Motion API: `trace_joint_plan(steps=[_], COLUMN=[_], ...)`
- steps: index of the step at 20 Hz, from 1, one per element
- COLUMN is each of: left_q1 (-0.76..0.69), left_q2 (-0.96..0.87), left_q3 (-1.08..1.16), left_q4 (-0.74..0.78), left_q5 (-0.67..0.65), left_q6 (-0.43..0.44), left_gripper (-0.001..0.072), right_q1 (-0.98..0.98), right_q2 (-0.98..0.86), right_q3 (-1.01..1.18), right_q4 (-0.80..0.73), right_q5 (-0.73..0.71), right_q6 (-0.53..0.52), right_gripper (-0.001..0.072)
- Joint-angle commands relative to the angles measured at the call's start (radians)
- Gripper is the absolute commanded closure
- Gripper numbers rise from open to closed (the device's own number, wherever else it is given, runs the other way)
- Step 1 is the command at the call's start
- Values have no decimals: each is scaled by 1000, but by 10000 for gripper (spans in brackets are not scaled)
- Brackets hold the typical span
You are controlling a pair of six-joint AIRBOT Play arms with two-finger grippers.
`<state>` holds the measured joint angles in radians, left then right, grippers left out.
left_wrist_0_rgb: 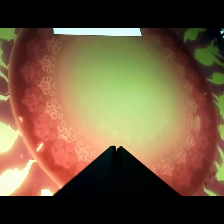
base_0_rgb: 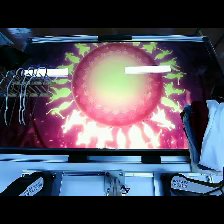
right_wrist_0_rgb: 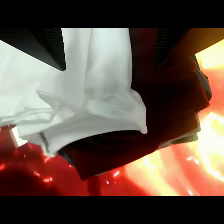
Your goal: Fold the shirts.
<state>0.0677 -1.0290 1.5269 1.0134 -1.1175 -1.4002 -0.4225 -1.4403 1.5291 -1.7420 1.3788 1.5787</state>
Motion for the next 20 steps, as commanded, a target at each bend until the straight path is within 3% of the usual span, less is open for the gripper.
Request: trace_joint_plan(steps=[1,6,14,15,16,17,18,20], left_q1=[0,0,0,0,0,0,0,0], left_q2=[0,0,0,0,0,1,1,0], left_q3=[1,1,1,1,1,1,1,1], left_q4=[0,-1,-12,-12,-12,-12,-12,-11], left_q5=[-3,-2,-2,-2,-2,-2,-2,-2], left_q6=[0,0,0,0,0,0,0,0], left_gripper=[679,679,680,679,679,679,679,679], right_q1=[0,0,0,0,1,1,1,7], right_q2=[-29,-30,-84,-106,-123,-131,-130,-105], right_q3=[-19,-19,-19,-19,-19,-19,-18,-13], right_q4=[-29,-111,-70,-38,-19,-3,9,5], right_q5=[64,69,81,89,93,93,89,75], right_q6=[4,-8,41,40,41,48,57,47], right_gripper=[43,43,46,112,285,517,627,659])
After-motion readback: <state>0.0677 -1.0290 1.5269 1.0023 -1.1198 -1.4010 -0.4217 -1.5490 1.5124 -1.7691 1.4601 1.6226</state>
